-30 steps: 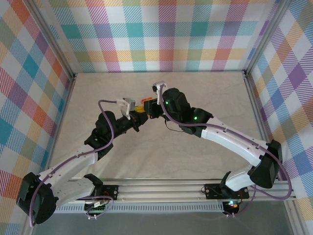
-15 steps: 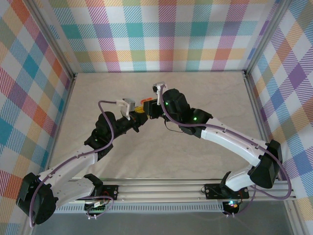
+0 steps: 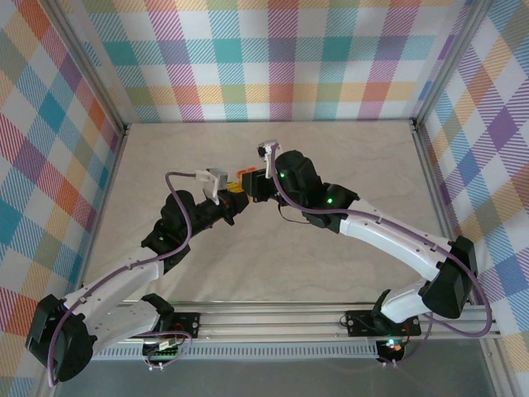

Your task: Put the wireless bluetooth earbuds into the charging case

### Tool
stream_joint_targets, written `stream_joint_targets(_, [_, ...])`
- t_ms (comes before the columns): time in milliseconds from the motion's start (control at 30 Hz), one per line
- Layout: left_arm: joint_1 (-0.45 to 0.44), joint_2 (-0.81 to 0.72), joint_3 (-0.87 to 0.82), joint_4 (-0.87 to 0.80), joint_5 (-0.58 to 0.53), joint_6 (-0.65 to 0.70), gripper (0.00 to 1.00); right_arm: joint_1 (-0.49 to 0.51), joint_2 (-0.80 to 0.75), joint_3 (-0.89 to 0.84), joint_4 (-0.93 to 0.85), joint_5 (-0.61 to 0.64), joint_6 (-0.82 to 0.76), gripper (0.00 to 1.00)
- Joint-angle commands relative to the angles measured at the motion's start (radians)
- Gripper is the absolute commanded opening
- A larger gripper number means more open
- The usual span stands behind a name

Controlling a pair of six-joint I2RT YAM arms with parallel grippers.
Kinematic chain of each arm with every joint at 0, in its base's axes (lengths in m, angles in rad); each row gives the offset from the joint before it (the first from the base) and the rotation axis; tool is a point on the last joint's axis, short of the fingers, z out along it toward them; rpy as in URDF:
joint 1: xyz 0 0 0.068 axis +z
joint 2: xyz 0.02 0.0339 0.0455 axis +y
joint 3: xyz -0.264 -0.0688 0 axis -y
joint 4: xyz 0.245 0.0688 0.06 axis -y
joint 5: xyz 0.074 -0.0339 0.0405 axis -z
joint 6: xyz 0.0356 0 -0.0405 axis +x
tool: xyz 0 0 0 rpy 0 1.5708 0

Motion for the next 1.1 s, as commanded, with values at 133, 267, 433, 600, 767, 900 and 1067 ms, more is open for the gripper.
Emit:
stream_joint_targets(133, [-0.006,-0.033,0.01,0.12,-0.029,0.008,0.0,0.009,0.016,-0.029,-0.058,-0.033,-0.022,0.18])
stream_joint_targets(267, [-0.006,-0.035,0.014,0.123,-0.036,0.032,0.0,0.009,0.018,-0.031,-0.068,-0.026,-0.025,0.21])
stream_joint_targets(433, [-0.006,-0.022,0.032,0.122,-0.03,0.048,0.0,0.009,0.008,-0.044,-0.062,-0.006,-0.015,0.26])
stream_joint_targets(600, [-0.006,-0.007,0.042,0.123,-0.019,0.048,0.0,0.009,-0.003,-0.047,-0.053,0.016,-0.015,0.28])
stream_joint_targets(767, [-0.006,-0.007,0.039,0.122,-0.019,0.05,0.0,0.009,-0.001,-0.04,-0.058,0.026,-0.011,0.3])
stream_joint_targets(900, [-0.006,-0.008,0.036,0.12,-0.016,0.05,0.0,0.008,0.004,-0.034,-0.065,0.03,-0.009,0.31])
stream_joint_targets(1067, [-0.006,-0.009,0.035,0.116,-0.013,0.05,0.0,0.009,0.004,-0.024,-0.079,0.036,-0.002,0.33])
